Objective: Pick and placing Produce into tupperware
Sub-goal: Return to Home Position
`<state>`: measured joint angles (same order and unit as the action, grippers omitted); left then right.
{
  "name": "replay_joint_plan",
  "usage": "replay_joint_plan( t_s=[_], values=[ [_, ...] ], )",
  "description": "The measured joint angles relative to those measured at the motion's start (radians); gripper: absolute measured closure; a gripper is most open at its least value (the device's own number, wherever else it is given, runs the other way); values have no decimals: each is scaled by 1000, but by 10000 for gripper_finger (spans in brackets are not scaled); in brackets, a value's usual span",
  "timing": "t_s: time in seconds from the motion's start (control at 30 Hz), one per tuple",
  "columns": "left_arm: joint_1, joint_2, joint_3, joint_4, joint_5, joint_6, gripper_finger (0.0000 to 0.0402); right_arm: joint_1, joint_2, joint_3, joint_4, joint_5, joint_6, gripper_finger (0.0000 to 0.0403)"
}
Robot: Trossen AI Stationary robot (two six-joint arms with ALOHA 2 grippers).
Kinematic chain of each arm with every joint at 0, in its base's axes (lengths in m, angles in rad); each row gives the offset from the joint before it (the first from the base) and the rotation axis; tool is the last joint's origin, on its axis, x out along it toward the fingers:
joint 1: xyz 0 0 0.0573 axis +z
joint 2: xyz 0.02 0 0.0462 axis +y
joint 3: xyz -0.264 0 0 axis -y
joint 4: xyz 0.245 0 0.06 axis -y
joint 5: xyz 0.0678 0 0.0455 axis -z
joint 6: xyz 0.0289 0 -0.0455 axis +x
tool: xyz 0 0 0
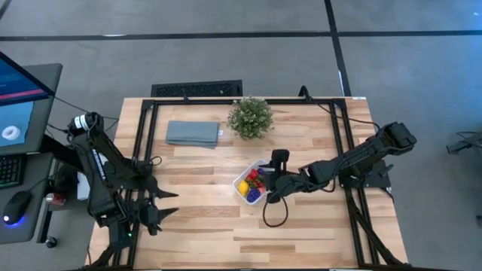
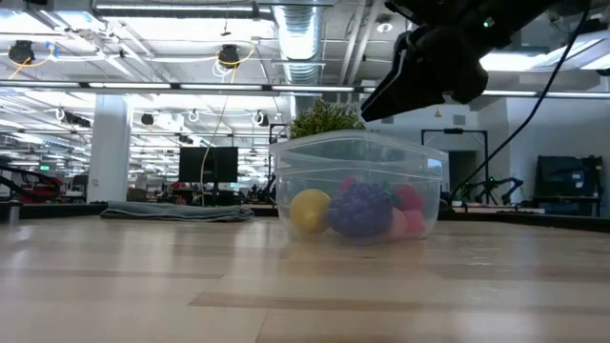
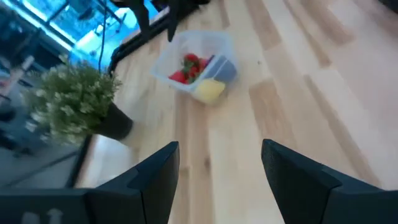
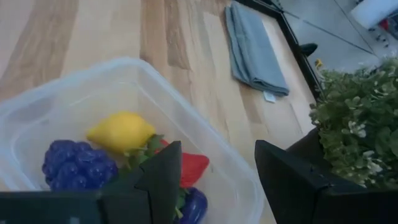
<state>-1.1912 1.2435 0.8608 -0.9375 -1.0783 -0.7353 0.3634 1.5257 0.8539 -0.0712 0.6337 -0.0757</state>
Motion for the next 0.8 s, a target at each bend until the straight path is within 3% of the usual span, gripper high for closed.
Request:
replay_joint_plan(
  t_s=[0.07,0.23,0.4,0.53,0.67,0.8],
  values=[
    [3,0,-1,-11,-13,20,181,-3,0,2,4,0,-3,175],
    [35,0,-1,5,-210,35,181,-7,0,22,5,-3,54,176],
    [112,0,-1,121,-242,194,181,-3,0,34,5,-10,56,175],
    [200,0,-1,316,-79,388,181,-6,0,34,6,-41,52,175],
    [296,0,-1,613,233,693,181,-20,0,34,29,-71,42,174],
    [368,0,-1,801,496,929,181,-26,0,34,52,-130,40,175]
  ],
)
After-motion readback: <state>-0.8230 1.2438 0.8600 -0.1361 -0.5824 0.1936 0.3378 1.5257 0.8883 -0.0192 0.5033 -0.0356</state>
